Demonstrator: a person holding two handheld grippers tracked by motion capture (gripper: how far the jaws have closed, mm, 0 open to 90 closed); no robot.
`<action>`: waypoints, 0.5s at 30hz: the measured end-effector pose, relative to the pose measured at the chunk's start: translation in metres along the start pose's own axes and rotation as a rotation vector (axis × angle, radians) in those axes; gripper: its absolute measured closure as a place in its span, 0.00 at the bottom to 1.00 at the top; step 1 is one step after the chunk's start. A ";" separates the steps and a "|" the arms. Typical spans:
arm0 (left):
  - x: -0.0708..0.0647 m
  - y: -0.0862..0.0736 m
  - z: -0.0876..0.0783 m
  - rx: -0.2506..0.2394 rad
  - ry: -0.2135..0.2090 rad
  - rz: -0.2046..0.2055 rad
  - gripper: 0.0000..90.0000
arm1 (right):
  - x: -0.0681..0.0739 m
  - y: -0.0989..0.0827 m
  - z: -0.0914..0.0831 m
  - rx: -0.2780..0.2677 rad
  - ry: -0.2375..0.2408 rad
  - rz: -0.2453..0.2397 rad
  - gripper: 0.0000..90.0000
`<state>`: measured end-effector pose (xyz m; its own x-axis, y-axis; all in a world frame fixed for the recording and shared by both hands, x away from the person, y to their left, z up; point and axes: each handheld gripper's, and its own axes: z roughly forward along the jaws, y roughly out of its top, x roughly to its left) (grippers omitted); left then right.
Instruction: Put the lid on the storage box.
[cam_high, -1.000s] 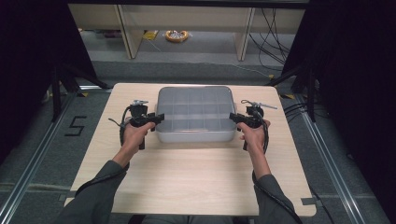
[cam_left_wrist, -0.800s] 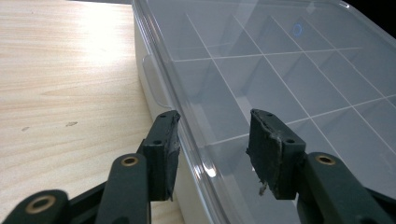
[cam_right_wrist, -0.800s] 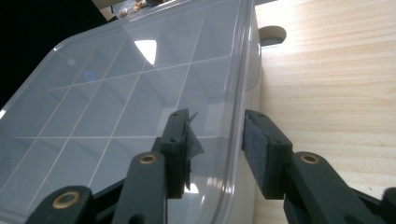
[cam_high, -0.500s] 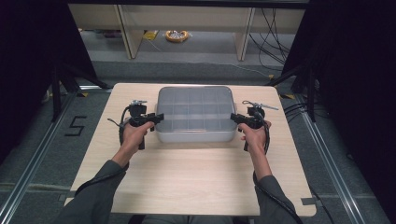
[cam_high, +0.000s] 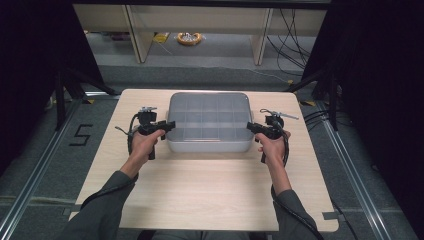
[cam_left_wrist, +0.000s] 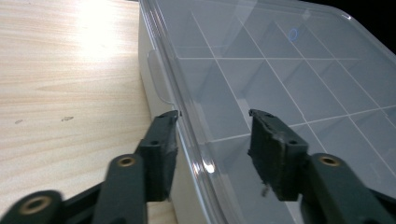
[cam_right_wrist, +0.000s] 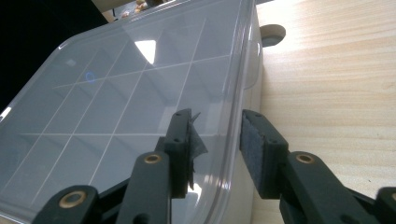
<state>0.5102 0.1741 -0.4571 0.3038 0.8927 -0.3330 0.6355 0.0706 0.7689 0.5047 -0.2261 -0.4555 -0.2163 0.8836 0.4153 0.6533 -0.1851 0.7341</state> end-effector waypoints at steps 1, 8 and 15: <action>0.000 0.000 -0.001 0.003 0.001 0.009 0.55 | -0.003 0.000 0.001 -0.011 -0.004 -0.037 0.71; 0.002 0.000 -0.010 -0.015 -0.016 -0.007 0.49 | -0.002 -0.002 0.002 -0.014 0.008 -0.052 0.60; 0.004 -0.003 -0.019 -0.016 -0.040 -0.017 0.47 | 0.000 -0.003 0.000 -0.012 0.008 -0.044 0.52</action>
<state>0.4963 0.1857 -0.4504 0.3210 0.8728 -0.3677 0.6294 0.0936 0.7715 0.5032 -0.2257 -0.4578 -0.2506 0.8874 0.3869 0.6343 -0.1514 0.7581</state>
